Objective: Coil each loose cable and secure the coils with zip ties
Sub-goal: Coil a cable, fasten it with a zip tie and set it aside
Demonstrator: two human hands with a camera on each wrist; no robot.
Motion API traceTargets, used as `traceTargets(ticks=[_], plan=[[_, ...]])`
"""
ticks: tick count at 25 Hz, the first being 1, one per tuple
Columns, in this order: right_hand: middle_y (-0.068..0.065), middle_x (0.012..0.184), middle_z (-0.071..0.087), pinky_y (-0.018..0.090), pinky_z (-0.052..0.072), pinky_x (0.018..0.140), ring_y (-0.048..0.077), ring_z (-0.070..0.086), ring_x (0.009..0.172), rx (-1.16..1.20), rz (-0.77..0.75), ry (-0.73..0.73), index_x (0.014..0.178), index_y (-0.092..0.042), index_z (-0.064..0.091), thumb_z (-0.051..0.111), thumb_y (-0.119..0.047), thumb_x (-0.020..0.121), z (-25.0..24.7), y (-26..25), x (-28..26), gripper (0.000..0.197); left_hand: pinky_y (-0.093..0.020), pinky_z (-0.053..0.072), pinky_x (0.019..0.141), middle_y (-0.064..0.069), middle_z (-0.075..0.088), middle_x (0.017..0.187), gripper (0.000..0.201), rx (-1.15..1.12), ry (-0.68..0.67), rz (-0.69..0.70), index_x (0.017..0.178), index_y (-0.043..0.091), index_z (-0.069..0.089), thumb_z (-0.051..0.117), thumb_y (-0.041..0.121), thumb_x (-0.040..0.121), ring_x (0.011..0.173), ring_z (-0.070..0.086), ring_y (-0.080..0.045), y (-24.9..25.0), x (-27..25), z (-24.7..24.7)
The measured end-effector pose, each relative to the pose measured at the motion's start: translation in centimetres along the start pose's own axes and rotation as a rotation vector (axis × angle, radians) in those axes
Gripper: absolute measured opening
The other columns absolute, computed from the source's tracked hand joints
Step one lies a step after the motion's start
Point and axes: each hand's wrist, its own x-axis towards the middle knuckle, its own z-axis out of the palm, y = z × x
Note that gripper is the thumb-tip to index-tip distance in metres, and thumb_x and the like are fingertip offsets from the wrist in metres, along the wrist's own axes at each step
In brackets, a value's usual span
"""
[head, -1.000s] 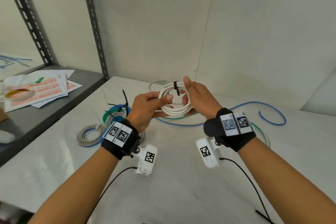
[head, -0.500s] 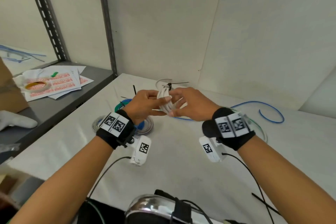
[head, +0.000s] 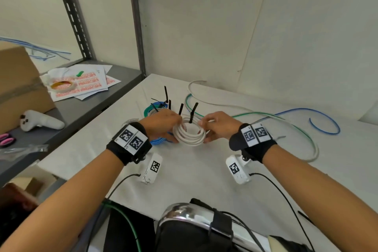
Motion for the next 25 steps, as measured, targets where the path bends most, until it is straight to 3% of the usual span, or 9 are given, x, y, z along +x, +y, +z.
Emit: traceTargets(ticks=[4, 6, 9, 12, 14, 17, 19, 21, 25], plan=[[0.024, 0.08, 0.069, 0.045, 0.063, 0.077, 0.035, 0.072, 0.069, -0.112, 0.092, -0.046, 0.095, -0.001, 0.062, 0.068, -0.02, 0.096, 1.3, 2.0, 1.1, 0.02, -0.036, 0.059, 0.077, -0.02, 0.071, 0.104, 0.018, 0.716, 0.064, 0.068, 0.1, 0.005, 0.07, 0.053, 0.01, 0.097, 0.089, 0.07, -0.029, -0.3, 0.7, 0.1], [0.025, 0.082, 0.07, 0.052, 0.06, 0.086, 0.04, 0.073, 0.078, -0.127, 0.101, -0.037, 0.099, 0.002, 0.063, 0.07, -0.024, 0.094, 1.4, 2.4, 1.4, 0.027, -0.037, 0.051, 0.083, -0.016, 0.067, 0.111, 0.014, 0.896, 0.197, 0.108, 0.101, 0.009, 0.067, 0.055, 0.012, 0.094, 0.101, 0.063, -0.03, 0.4, 0.7, 0.9], [0.022, 0.085, 0.074, 0.046, 0.062, 0.081, 0.037, 0.075, 0.08, -0.255, 0.077, -0.046, 0.097, 0.0, 0.069, 0.074, -0.033, 0.09, 0.0, 2.0, 1.6, 0.034, -0.043, 0.052, 0.084, -0.011, 0.067, 0.101, 0.016, 0.84, 0.365, 0.237, 0.1, 0.008, 0.064, 0.052, 0.014, 0.091, 0.097, 0.063, -0.031, 2.0, 1.1, 2.3], [0.015, 0.093, 0.074, 0.041, 0.062, 0.079, 0.031, 0.075, 0.081, -0.47, 0.008, 0.129, 0.091, -0.009, 0.07, 0.067, -0.019, 0.095, -2.9, 1.7, 2.3, 0.011, -0.037, 0.051, 0.079, -0.001, 0.068, 0.09, 0.007, 0.7, 0.409, 0.336, 0.089, 0.018, 0.062, 0.056, 0.021, 0.087, 0.086, 0.062, -0.025, 4.4, 2.1, 3.9], [0.014, 0.116, 0.069, 0.044, 0.056, 0.091, 0.032, 0.069, 0.102, -0.686, -0.039, 0.348, 0.109, -0.015, 0.068, 0.061, -0.014, 0.096, -5.4, 1.9, 3.7, 0.015, -0.037, 0.051, 0.082, 0.003, 0.069, 0.092, 0.008, 0.642, 0.41, 0.385, 0.092, 0.022, 0.064, 0.059, 0.022, 0.086, 0.089, 0.063, -0.024, 6.1, 4.0, 5.0], [0.006, 0.138, 0.056, 0.037, 0.048, 0.1, 0.028, 0.057, 0.123, -1.03, 0.054, 0.294, 0.129, -0.026, 0.061, 0.06, -0.014, 0.097, -7.6, 2.4, 5.5, 0.034, -0.037, 0.049, 0.092, -0.001, 0.068, 0.113, 0.023, 0.723, 0.335, 0.335, 0.11, 0.023, 0.066, 0.057, 0.019, 0.089, 0.107, 0.062, -0.027, 7.3, 8.2, 6.7], [0.006, 0.135, 0.057, 0.035, 0.048, 0.096, 0.028, 0.058, 0.121, -1.103, 0.092, 0.208, 0.124, -0.026, 0.064, 0.061, -0.014, 0.094, -7.6, 2.9, 6.5, 0.033, -0.036, 0.044, 0.097, -0.005, 0.061, 0.129, 0.032, 0.828, 0.273, 0.263, 0.122, 0.021, 0.063, 0.056, 0.018, 0.091, 0.12, 0.056, -0.029, 7.1, 11.1, 7.2], [0.009, 0.128, 0.062, 0.037, 0.049, 0.091, 0.031, 0.061, 0.114, -1.139, 0.062, 0.238, 0.117, -0.021, 0.068, 0.058, -0.013, 0.094, -7.5, 3.1, 6.8, 0.026, -0.035, 0.043, 0.098, -0.008, 0.06, 0.133, 0.035, 0.925, 0.211, 0.223, 0.127, 0.016, 0.061, 0.058, 0.022, 0.093, 0.124, 0.054, -0.03, 6.8, 13.0, 7.2], [0.006, 0.107, 0.069, 0.036, 0.048, 0.074, 0.031, 0.064, 0.094, -1.052, -0.123, 0.304, 0.111, -0.02, 0.062, 0.048, -0.001, 0.092, -9.3, 2.0, 4.5, 0.031, -0.042, 0.036, 0.109, -0.014, 0.051, 0.142, 0.048, 1.102, 0.14, 0.272, 0.139, 0.007, 0.05, 0.056, 0.034, 0.099, 0.132, 0.045, -0.035, 6.7, 14.4, 7.9]])
